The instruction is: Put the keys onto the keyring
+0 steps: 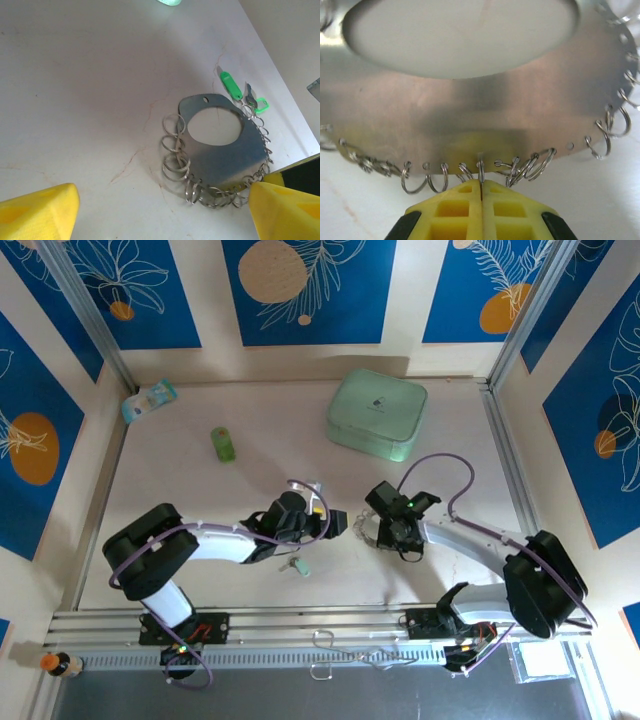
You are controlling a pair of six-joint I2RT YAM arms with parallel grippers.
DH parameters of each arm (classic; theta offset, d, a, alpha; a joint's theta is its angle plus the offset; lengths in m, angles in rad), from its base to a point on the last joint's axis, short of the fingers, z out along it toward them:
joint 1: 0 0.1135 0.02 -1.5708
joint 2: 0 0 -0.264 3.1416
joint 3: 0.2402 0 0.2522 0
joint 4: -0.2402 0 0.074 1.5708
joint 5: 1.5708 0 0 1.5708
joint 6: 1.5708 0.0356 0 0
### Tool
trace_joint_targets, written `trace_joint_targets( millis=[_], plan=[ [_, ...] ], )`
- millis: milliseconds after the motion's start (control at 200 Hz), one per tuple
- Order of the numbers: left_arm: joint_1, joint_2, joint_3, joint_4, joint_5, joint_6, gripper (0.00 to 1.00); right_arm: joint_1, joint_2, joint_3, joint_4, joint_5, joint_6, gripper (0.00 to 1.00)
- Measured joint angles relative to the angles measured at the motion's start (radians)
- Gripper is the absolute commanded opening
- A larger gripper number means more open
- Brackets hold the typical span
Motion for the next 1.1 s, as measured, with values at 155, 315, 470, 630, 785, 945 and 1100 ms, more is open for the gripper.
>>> trace_joint_targets(
  millis=[155,315,470,630,785,945,1100],
  plan=[
    [0.000,-0.022,-0.011,0.000,-0.010,0.000,0.87,0.022,0.034,0.008,0.031,-0.031,0.000,0.00],
    [0.000,-0.032,-0.016,0.001,-0.014,0.000,0.87,0.020,0.040,0.004,0.032,-0.041,0.003,0.14],
    [-0.001,-0.032,-0.020,0.000,-0.014,0.000,0.87,0.003,0.030,-0.002,0.025,-0.054,0.001,0.30],
    [-0.001,-0.039,-0.020,0.000,-0.022,0.001,0.87,-0.063,-0.056,-0.002,-0.003,-0.054,-0.013,0.31],
    [-0.001,-0.056,-0.020,0.000,-0.030,0.006,0.87,-0.203,-0.179,-0.034,-0.018,-0.074,-0.034,0.30],
    [-0.001,-0.056,-0.020,0.000,-0.030,0.008,0.87,-0.292,-0.228,-0.089,-0.016,-0.138,-0.054,0.30],
    [-0.001,-0.056,-0.020,-0.001,-0.030,0.007,0.87,-0.290,-0.189,-0.085,0.034,-0.208,-0.088,0.29]
  ],
)
